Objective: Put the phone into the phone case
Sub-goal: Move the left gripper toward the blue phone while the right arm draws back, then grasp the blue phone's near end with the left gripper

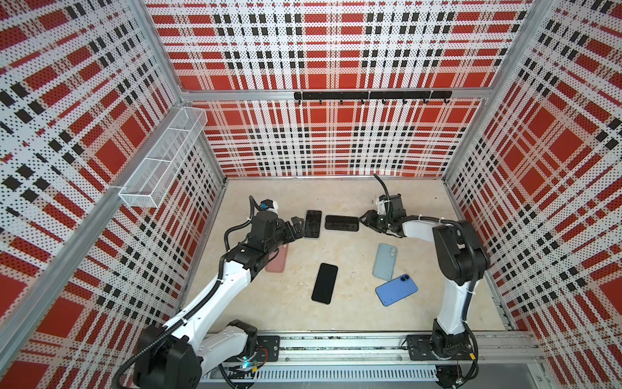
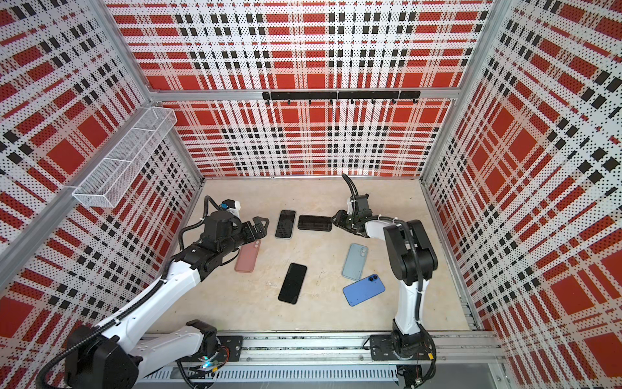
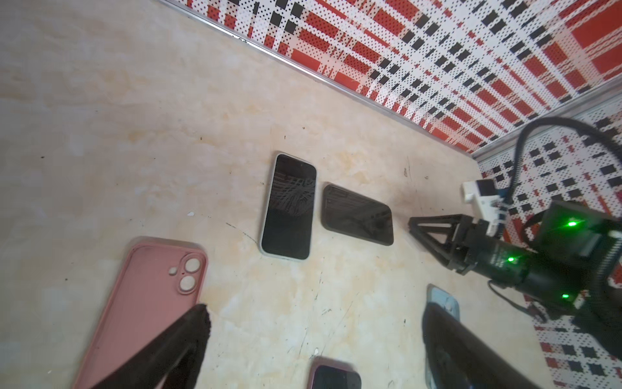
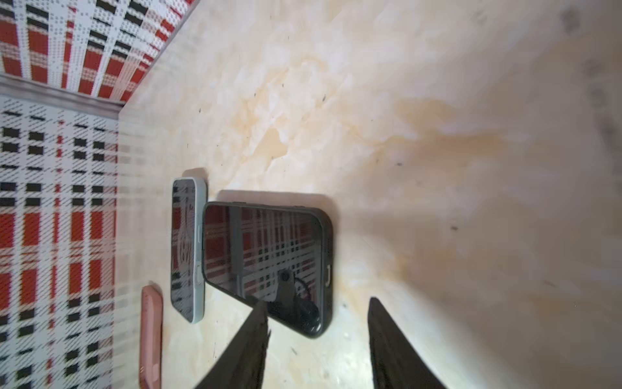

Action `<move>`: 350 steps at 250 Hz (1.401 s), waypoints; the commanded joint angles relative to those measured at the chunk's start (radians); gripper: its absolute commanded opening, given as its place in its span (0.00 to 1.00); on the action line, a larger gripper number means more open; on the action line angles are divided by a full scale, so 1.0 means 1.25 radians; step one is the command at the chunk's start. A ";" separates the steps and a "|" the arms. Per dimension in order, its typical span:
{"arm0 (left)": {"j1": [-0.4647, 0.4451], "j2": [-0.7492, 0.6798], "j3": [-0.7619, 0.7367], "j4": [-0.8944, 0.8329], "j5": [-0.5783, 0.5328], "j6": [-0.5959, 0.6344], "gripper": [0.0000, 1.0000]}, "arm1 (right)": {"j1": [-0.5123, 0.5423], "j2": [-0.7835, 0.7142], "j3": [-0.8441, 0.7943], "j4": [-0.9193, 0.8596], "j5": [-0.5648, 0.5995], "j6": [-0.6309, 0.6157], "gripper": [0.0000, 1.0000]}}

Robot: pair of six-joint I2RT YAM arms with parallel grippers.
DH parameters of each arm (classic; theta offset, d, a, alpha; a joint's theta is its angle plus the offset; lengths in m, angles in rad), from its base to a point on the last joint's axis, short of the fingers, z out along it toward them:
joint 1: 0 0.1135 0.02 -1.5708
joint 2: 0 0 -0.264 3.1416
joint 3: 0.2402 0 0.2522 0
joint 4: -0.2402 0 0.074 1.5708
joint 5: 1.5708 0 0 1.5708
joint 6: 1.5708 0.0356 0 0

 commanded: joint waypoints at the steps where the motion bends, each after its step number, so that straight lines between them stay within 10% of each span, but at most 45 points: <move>1: -0.064 -0.018 0.041 -0.090 -0.081 0.047 1.00 | 0.000 -0.136 -0.038 -0.082 0.150 -0.101 0.53; 50: -0.260 0.036 0.062 -0.094 -0.106 0.152 1.00 | -0.016 -0.366 -0.133 -0.228 0.275 -0.117 0.57; 107: -0.511 0.187 0.128 -0.048 -0.011 0.382 1.00 | -0.224 -0.547 -0.245 -0.306 0.035 0.014 0.57; 151: -0.629 0.412 0.261 -0.074 -0.008 0.455 1.00 | -0.297 -0.668 -0.281 -0.374 0.137 0.068 0.58; 224: -0.688 0.752 0.521 -0.215 0.012 0.454 0.99 | -0.417 -0.829 -0.351 -0.373 0.096 0.130 0.58; 350: -0.687 0.912 0.654 -0.267 -0.028 0.471 0.96 | -0.435 -0.841 -0.390 -0.351 0.064 0.122 0.59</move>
